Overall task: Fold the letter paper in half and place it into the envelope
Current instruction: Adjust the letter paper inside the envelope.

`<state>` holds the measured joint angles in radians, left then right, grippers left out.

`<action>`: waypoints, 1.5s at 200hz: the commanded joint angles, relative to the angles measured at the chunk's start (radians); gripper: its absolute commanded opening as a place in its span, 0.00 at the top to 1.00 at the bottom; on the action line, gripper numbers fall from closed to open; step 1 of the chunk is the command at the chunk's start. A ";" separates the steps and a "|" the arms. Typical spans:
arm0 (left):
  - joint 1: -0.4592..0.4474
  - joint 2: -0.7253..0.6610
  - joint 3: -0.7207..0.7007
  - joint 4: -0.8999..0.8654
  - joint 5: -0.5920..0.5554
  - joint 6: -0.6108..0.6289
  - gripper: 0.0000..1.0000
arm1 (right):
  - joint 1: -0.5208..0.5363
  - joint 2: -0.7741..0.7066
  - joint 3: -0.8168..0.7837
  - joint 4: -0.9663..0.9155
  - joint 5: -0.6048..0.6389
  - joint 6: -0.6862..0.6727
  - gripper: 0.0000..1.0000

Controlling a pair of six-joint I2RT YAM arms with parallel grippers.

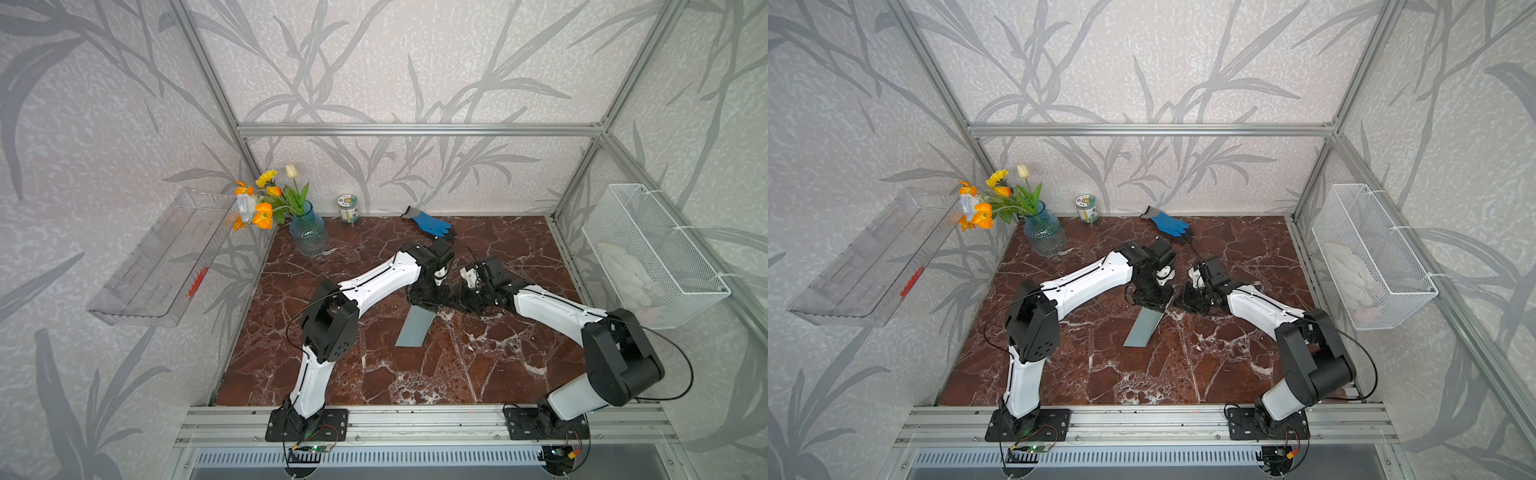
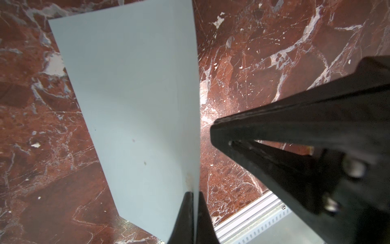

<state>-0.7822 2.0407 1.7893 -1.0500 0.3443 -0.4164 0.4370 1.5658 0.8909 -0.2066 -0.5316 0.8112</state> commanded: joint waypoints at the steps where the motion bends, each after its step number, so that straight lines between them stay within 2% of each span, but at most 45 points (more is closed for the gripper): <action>1: 0.003 -0.043 -0.014 0.009 0.020 -0.011 1.00 | 0.009 0.027 0.015 0.033 0.012 0.012 1.00; 98: 0.006 -0.031 -0.026 0.012 0.022 -0.008 1.00 | 0.014 0.026 0.064 -0.026 0.014 -0.010 1.00; 224: 0.017 -0.036 -0.030 0.052 0.086 -0.025 1.00 | 0.046 0.085 0.063 0.050 0.004 0.027 1.00; 246: 0.018 -0.033 -0.042 0.064 0.108 -0.032 1.00 | 0.046 0.079 0.061 0.069 0.002 0.040 1.00; 300: 0.026 -0.031 -0.045 0.042 0.079 -0.019 1.00 | 0.040 -0.010 0.078 0.003 0.013 -0.003 1.00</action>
<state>-0.7635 2.0361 1.7565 -0.9932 0.4206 -0.4423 0.4759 1.6329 0.9340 -0.1844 -0.5217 0.8391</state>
